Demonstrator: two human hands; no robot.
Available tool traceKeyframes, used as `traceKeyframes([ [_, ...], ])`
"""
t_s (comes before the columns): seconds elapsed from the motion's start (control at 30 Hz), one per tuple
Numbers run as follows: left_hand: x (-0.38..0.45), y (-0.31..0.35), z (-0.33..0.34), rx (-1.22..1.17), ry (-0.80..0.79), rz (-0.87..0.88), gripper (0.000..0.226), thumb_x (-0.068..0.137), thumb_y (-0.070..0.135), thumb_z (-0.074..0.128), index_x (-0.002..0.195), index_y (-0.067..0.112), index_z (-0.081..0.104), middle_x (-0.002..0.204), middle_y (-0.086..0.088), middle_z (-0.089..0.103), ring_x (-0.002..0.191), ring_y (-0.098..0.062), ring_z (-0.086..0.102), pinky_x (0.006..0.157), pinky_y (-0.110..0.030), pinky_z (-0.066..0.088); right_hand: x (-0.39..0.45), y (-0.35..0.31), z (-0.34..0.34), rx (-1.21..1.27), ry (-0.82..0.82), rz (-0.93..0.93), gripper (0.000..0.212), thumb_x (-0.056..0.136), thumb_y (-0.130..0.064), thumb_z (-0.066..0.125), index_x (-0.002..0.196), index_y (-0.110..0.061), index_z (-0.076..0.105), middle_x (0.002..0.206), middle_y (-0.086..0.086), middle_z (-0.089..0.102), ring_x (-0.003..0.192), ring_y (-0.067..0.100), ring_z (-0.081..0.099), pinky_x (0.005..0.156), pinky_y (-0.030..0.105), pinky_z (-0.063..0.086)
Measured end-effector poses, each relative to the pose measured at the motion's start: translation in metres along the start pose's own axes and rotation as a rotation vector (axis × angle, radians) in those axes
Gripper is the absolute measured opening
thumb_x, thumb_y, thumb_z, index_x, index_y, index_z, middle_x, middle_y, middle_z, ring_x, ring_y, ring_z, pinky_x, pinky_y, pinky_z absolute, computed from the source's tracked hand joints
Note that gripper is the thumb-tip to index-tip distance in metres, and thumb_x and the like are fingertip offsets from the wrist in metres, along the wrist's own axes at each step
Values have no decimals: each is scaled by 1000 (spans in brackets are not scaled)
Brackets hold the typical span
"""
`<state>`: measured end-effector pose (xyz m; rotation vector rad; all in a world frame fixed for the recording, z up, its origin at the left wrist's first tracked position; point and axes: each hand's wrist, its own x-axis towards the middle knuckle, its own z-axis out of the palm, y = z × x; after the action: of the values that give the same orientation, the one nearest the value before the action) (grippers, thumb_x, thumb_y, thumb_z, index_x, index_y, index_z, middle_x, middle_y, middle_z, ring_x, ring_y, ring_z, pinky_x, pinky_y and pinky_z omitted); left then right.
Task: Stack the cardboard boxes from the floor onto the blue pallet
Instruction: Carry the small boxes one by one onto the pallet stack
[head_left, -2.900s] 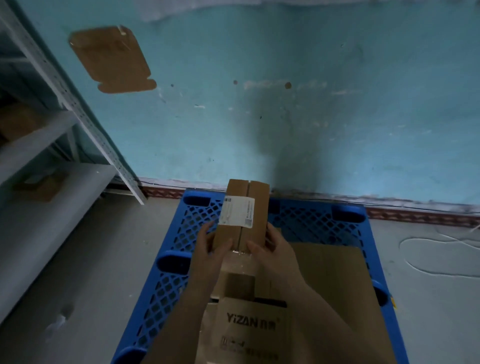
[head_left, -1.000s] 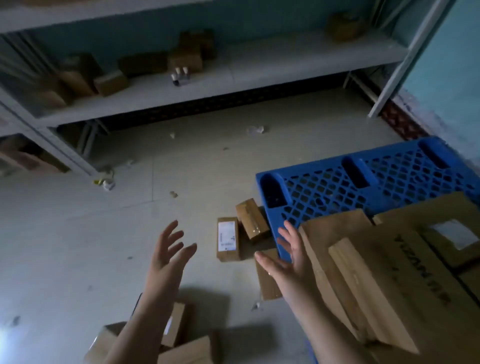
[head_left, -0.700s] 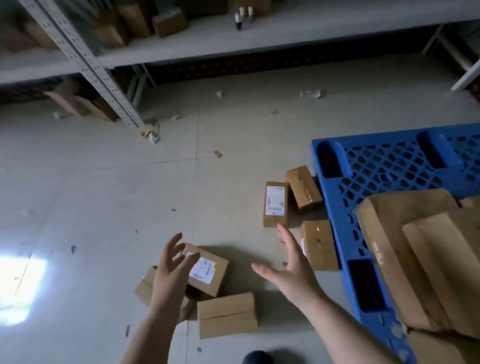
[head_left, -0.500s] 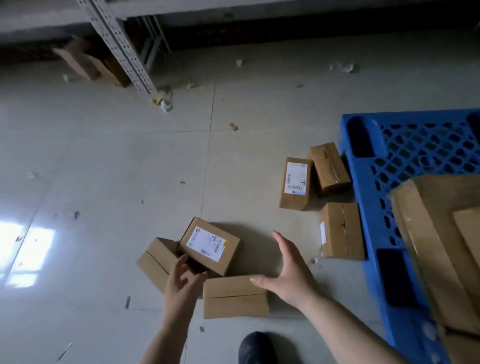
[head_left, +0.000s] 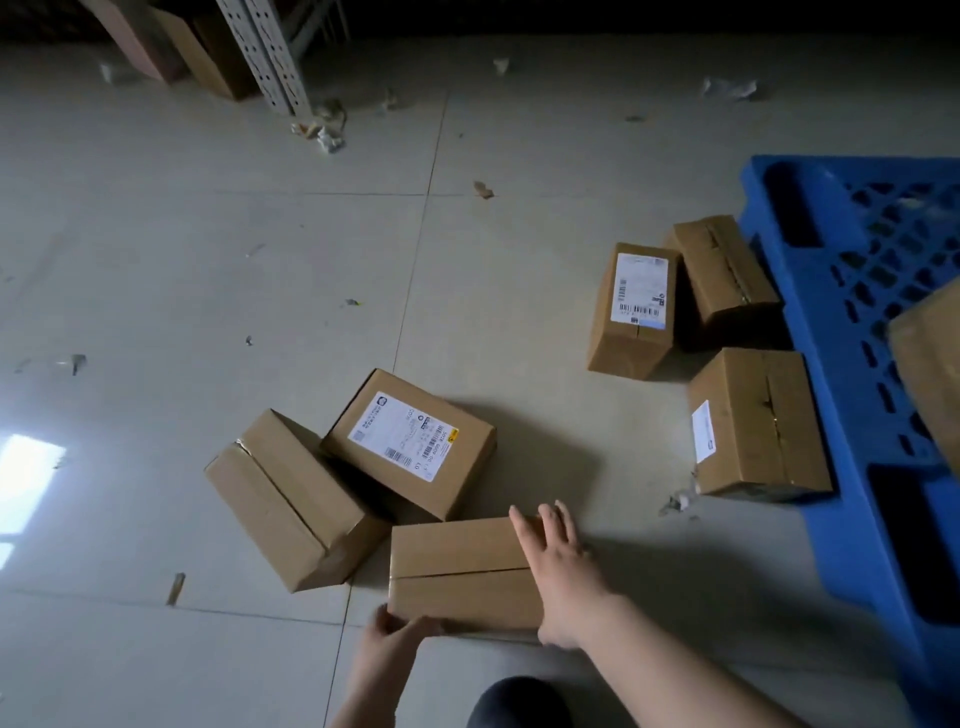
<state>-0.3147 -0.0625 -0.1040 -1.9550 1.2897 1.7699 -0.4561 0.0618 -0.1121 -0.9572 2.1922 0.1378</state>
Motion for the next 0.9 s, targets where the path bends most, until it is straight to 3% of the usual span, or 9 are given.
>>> traceKeyframes([
  [0.13, -26, 36, 2, -52, -19, 85, 44, 81, 15, 66, 121, 14, 48, 85, -1, 49, 88, -23, 45, 84, -42, 40, -20, 15, -30, 149, 74, 27, 124, 61, -36, 76, 147, -26, -14, 156, 10, -6, 142, 33, -6, 114, 38, 16],
  [0.23, -70, 84, 4, -99, -57, 312, 44, 78, 19, 69, 119, 20, 53, 89, -1, 55, 85, -21, 49, 71, -36, 41, -55, 27, -86, 314, 246, 58, 124, 51, -43, 72, 146, -30, -7, 151, -3, -4, 139, 25, 1, 107, 37, 30],
  [0.3, -107, 123, 13, -124, -130, 457, 59, 76, 23, 70, 130, 24, 48, 108, -3, 59, 98, -24, 54, 68, -34, 40, -86, 36, -134, 457, 393, 80, 122, 48, -46, 69, 145, -35, -3, 146, -11, -2, 136, 20, 6, 99, 33, 37],
  [0.4, -185, 175, 47, -191, -345, 546, 99, 62, 36, 79, 144, 32, 24, 150, 3, 30, 131, -28, 37, 87, -39, 42, -142, 48, -207, 660, 631, 144, 120, 49, -46, 70, 145, -36, -1, 148, -11, -2, 137, 20, 5, 100, 32, 31],
  [0.47, -245, 195, 80, -108, -547, 622, 111, 46, 52, 79, 142, 37, 24, 145, 14, 30, 119, -19, 42, 84, -41, 48, -182, 55, -247, 776, 774, 230, 122, 52, -47, 72, 145, -35, -5, 152, -7, -7, 141, 23, -3, 110, 43, 23],
  [0.57, -313, 208, 127, -174, -787, 723, 77, 74, 31, 71, 130, 57, 24, 105, 14, 66, 85, -12, 65, 70, -43, 56, -239, 68, -286, 801, 1041, 276, 120, 47, -54, 68, 143, -37, -3, 143, -12, 4, 138, 20, 6, 109, 43, 28],
  [0.67, -365, 214, 161, -226, -1005, 841, 58, 73, 29, 69, 120, 51, 44, 100, 10, 73, 88, -16, 72, 61, -35, 57, -286, 85, -302, 740, 1237, 287, 111, 47, -52, 64, 142, -28, 11, 130, -9, 19, 125, 17, 25, 96, 28, 33],
  [0.77, -413, 222, 189, -113, -1056, 988, 56, 67, 19, 71, 105, 57, 53, 93, 12, 74, 83, -15, 72, 56, -24, 54, -323, 115, -305, 810, 1332, 389, 98, 62, -41, 73, 141, -20, 20, 133, 2, 32, 122, 21, 37, 97, 34, 40],
  [0.9, -475, 222, 232, 150, -1082, 1205, 62, 69, 20, 67, 112, 58, 46, 104, 12, 65, 98, -16, 64, 74, -30, 57, -376, 154, -298, 1100, 1583, 418, 97, 62, -40, 78, 143, -30, 24, 131, -5, 45, 114, 15, 50, 86, 32, 48],
])
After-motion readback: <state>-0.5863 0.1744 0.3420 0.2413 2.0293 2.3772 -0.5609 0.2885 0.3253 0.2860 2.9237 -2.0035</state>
